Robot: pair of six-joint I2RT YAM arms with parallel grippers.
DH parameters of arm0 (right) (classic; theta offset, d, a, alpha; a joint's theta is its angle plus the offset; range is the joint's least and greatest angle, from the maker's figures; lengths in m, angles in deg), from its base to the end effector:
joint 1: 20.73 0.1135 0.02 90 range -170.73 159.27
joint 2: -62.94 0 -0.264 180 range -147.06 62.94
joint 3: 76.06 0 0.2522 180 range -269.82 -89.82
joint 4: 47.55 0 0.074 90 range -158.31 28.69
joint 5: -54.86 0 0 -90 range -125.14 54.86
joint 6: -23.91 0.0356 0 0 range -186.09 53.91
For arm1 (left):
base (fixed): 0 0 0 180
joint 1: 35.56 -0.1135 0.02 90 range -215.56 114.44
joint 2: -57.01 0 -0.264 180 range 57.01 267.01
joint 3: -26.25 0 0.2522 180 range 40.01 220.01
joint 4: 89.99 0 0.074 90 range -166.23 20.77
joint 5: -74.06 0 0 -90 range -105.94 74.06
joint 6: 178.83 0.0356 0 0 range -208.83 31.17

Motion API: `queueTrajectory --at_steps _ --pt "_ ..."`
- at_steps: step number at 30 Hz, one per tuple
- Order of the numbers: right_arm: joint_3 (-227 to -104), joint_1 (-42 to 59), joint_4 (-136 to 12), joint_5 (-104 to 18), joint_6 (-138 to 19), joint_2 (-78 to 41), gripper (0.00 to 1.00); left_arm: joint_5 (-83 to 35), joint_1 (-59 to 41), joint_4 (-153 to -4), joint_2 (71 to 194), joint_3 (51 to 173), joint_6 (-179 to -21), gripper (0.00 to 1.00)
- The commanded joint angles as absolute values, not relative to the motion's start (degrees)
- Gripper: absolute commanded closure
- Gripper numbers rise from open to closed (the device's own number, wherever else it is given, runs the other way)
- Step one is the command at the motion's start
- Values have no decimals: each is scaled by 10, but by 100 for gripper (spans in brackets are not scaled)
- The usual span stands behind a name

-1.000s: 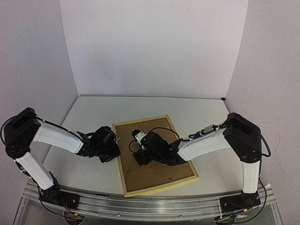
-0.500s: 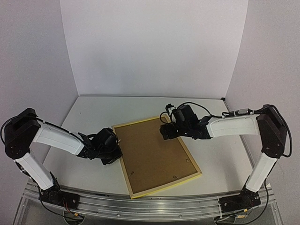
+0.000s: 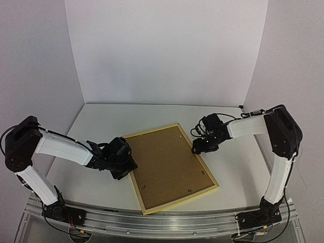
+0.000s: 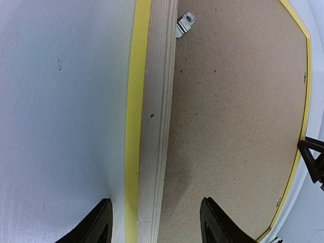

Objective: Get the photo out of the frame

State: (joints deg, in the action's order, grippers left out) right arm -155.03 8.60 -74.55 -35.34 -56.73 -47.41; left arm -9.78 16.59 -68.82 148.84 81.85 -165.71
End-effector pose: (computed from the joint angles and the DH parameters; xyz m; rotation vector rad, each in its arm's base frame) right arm 0.3352 0.1885 0.1364 -0.4540 2.5711 0.2492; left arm 0.1815 -0.2273 0.1361 -0.6260 2.6550 -0.6568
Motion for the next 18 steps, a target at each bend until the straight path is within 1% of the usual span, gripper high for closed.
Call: queueTrajectory --at_steps 1,2,3,4,6,9,14,17,18 --pt "-1584 90 -765 -414 -590 -514 35 -64 166 -591 1475 867 -1631 20" --pt "-1587 90 -765 -412 -595 -520 38 -56 166 -584 1471 876 -1626 10" --pt "-1592 90 -767 -409 -602 -524 42 -44 166 -570 1467 884 -1622 3" --pt "-1596 90 -771 -407 -614 -527 46 -28 165 -553 1463 895 -1618 1" --pt "-1610 90 -778 -416 -637 -535 61 -2 159 -521 1458 915 -1614 0" --pt "-1639 91 -803 -448 -694 -552 79 2 129 -511 1442 919 -1599 0" --pt "-1703 85 -847 -467 -750 -586 94 -42 63 -553 1421 890 -1555 0" --pt "-1749 85 -879 -469 -795 -604 100 -49 37 -549 1425 887 -1539 1" --pt "-1764 85 -888 -471 -814 -609 100 -53 30 -550 1428 887 -1532 0"
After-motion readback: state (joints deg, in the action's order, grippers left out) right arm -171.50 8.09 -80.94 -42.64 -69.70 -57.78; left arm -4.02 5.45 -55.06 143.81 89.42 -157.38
